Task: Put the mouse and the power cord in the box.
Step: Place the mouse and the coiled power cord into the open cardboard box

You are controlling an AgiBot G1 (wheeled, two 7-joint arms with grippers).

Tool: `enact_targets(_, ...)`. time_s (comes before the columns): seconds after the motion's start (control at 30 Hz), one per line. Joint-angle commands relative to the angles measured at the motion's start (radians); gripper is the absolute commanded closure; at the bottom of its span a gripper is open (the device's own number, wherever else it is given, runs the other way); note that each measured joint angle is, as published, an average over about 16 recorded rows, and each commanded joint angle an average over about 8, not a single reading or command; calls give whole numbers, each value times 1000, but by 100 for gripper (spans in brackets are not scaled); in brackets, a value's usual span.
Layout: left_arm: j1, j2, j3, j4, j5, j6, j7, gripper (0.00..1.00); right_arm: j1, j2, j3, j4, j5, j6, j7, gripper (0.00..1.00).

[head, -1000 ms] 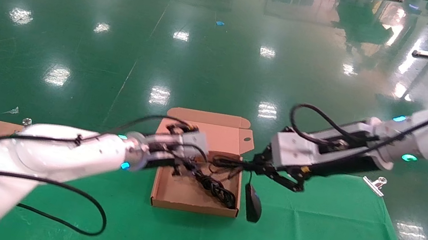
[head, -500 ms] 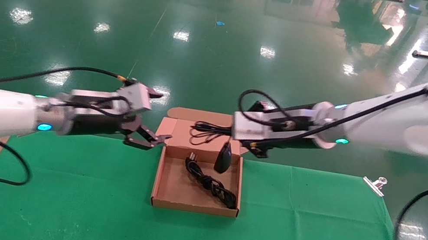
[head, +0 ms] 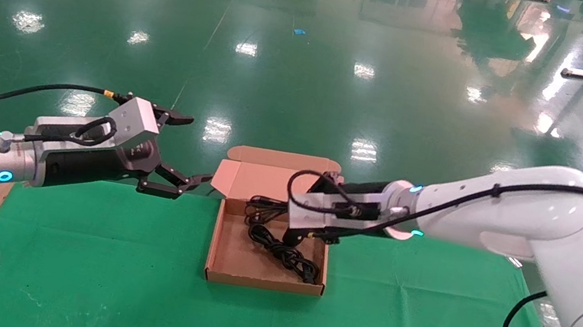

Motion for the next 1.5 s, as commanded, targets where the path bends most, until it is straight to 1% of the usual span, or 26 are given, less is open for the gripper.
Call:
enact_targets(0.03,3,1,-7,11,-11,12,11,0,-13,0,-32,19,9,15,12,78)
enact_targets(0.2,1,1,-11,27,-17,25,19,0,-37,1,-81,41,19,55,23,16)
enact_targets(0.23,1,0,-12,28,-18,26,20,0,-40,1,-84,43,20,58,24,5)
enact_targets(0.27,1,0,-12,30,-19,27,20,0,-43,1,-88,44,21,62,26,0)
enact_targets(0.7,3,1,-13,21,-17,24,15,0,-35,9,-75,46,20,46,20,0)
enact_targets(0.9,31,-21,-46,-33,-21,49,-28,0,-53,32,-55,73,47,27,44,0)
enact_targets(1.0,57,-41,-75,-81,-24,70,-66,0,-76,57,-27,99,82,2,75,0)
enact_targets(1.5,186,-141,-226,-327,-43,182,-261,0,-230,247,136,314,306,-154,255,0)
